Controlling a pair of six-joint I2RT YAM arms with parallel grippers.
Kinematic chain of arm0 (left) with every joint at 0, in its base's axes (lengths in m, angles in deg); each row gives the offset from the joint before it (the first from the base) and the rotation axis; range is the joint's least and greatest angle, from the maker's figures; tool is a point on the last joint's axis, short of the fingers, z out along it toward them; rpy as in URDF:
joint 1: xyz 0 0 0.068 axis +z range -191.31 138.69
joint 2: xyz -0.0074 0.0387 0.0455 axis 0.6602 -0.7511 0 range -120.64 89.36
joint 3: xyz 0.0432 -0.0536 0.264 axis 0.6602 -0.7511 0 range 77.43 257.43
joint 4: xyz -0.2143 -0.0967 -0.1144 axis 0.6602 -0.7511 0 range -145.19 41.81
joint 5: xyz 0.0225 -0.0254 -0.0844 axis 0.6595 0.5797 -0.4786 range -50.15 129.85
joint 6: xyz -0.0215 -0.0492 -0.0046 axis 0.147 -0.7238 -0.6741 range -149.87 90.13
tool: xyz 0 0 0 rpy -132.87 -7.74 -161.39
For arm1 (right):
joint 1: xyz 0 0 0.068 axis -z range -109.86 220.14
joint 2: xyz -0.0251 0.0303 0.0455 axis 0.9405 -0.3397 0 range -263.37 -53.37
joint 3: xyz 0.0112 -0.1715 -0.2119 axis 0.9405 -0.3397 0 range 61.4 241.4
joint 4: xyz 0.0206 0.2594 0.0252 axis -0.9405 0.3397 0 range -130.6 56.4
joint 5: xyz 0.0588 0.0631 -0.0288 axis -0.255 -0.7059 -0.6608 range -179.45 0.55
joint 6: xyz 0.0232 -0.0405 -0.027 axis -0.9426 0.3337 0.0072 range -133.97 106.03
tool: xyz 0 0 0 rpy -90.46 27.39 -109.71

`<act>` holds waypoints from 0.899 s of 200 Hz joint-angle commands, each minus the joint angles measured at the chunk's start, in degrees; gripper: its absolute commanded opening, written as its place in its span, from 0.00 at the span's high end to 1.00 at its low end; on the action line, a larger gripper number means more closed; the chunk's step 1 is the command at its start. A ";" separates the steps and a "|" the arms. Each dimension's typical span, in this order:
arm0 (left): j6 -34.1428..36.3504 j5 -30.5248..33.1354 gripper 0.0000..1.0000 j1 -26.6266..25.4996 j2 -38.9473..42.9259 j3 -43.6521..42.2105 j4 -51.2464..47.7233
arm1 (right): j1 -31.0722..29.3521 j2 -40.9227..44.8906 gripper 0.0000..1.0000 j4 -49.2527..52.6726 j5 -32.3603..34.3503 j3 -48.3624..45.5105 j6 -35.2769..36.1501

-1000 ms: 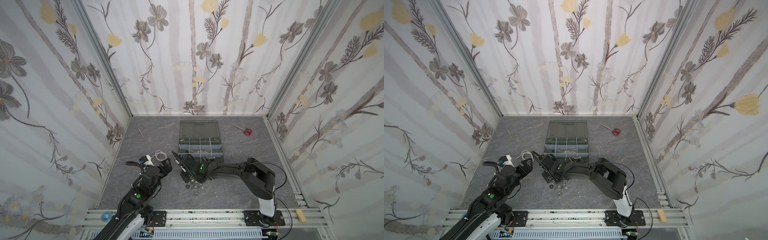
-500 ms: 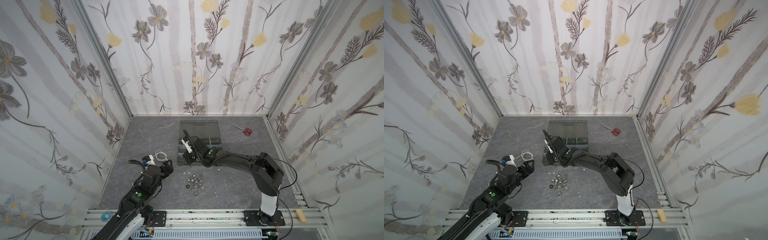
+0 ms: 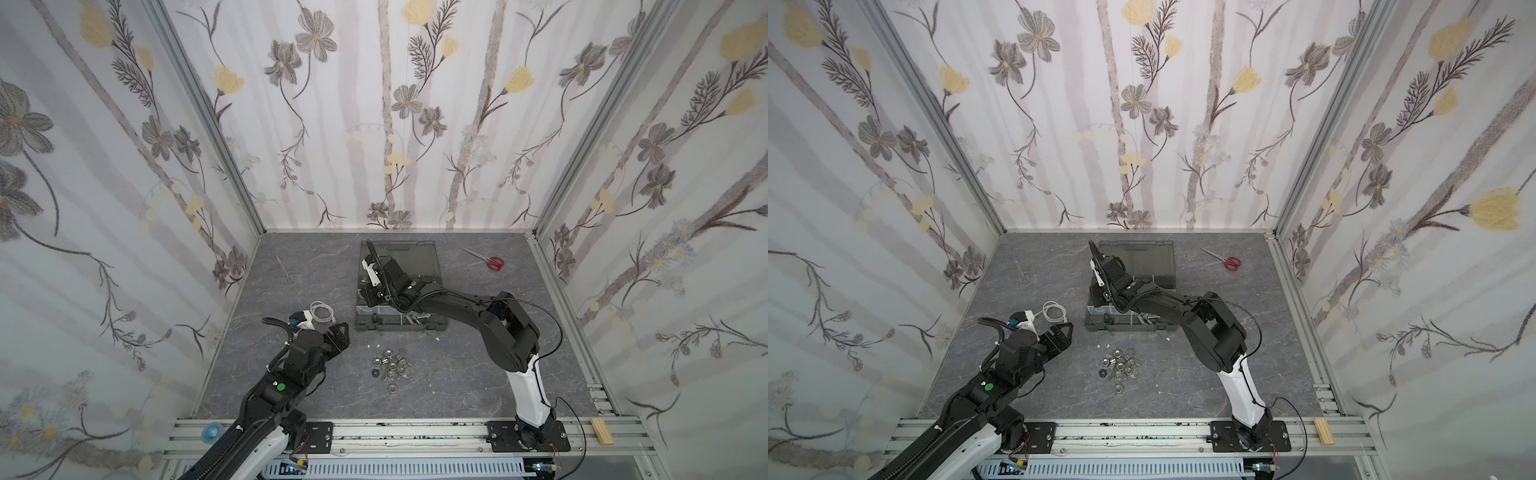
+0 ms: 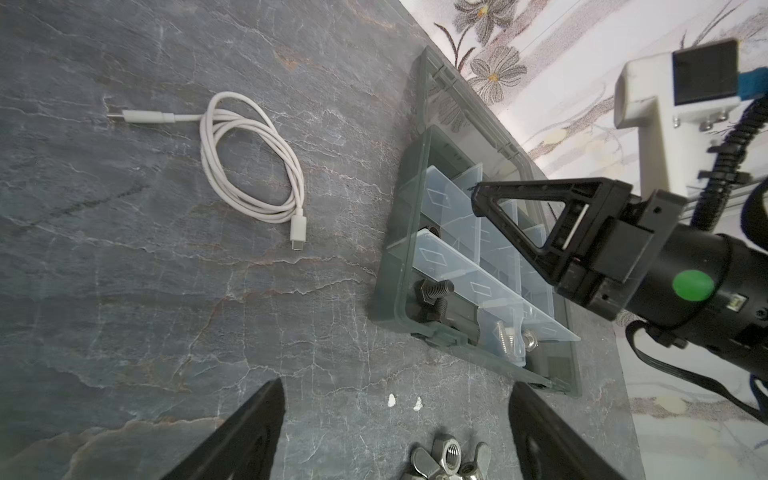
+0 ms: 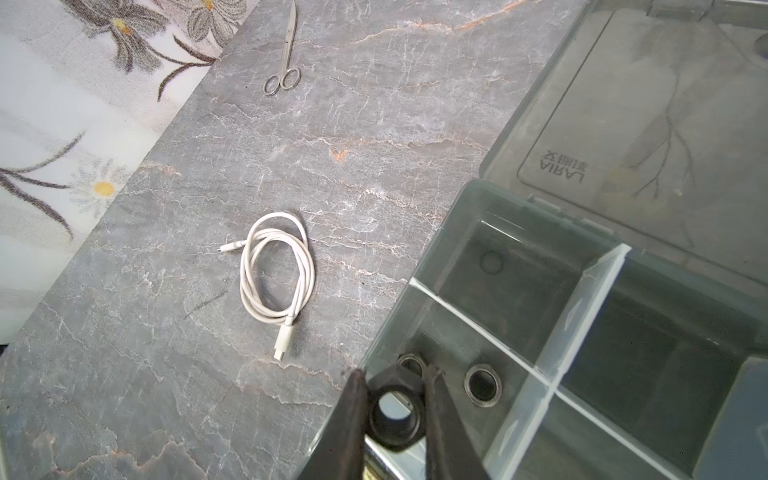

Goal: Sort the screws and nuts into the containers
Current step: 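Lift the black nut and carry it over the box with the right gripper, then lower the black nut into a compartment and open the right gripper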

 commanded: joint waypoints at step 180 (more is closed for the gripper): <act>-2.49 -2.49 0.15 -1.30 -3.28 1.41 1.79 | 0.92 8.25 0.49 -5.40 -1.88 -7.13 -4.22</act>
